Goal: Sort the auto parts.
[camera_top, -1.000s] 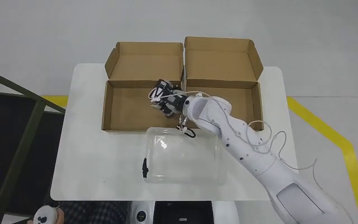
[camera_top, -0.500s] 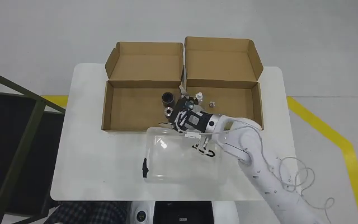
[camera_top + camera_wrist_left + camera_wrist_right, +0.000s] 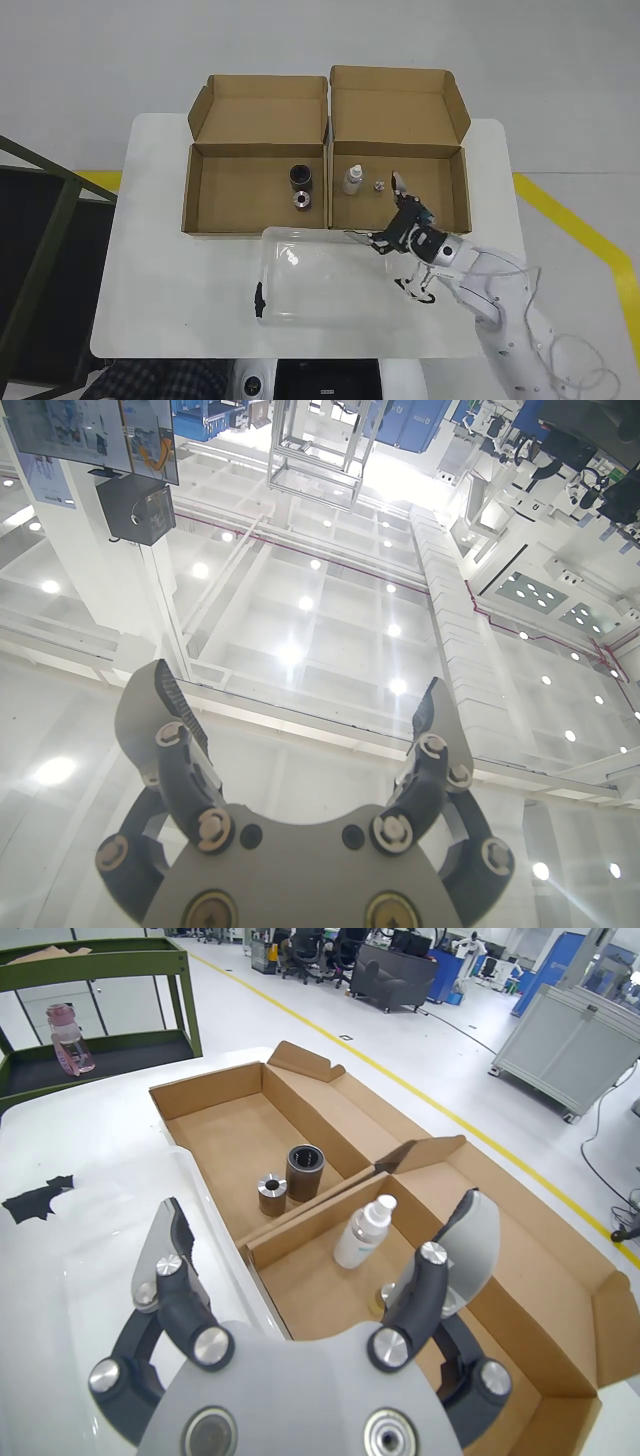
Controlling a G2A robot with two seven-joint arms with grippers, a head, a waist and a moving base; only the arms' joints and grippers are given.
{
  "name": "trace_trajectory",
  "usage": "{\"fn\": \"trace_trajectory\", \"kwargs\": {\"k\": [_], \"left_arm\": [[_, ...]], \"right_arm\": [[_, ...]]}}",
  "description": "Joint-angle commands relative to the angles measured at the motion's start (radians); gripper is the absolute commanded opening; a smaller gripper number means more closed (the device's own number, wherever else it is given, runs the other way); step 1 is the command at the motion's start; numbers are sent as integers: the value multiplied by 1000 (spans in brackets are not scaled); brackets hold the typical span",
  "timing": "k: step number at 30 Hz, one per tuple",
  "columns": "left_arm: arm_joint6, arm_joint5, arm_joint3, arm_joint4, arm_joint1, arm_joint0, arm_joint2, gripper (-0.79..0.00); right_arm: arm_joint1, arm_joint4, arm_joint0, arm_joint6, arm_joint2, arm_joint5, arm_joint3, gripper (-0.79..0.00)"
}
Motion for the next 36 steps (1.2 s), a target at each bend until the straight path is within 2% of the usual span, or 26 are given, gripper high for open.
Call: {"fn": "trace_trajectory", "kwargs": {"k": [1, 9, 16, 28, 36], "left_arm": [[0, 0, 0, 0, 0, 0, 0, 0], [0, 0, 0, 0, 0, 0, 0, 0], [0, 0, 0, 0, 0, 0, 0, 0], [0, 0, 0, 0, 0, 0, 0, 0], [0, 0, 0, 0, 0, 0, 0, -1]], "right_arm": [[7, -13, -43, -48, 54, -1, -1, 0], [31, -41, -188, -179, 242, -11, 29, 0], [40, -5, -283, -295, 355, -16, 67, 0], [48, -29, -361, -454, 440, 12, 109, 0], [48, -30, -362, -456, 441, 11, 111, 0]]}}
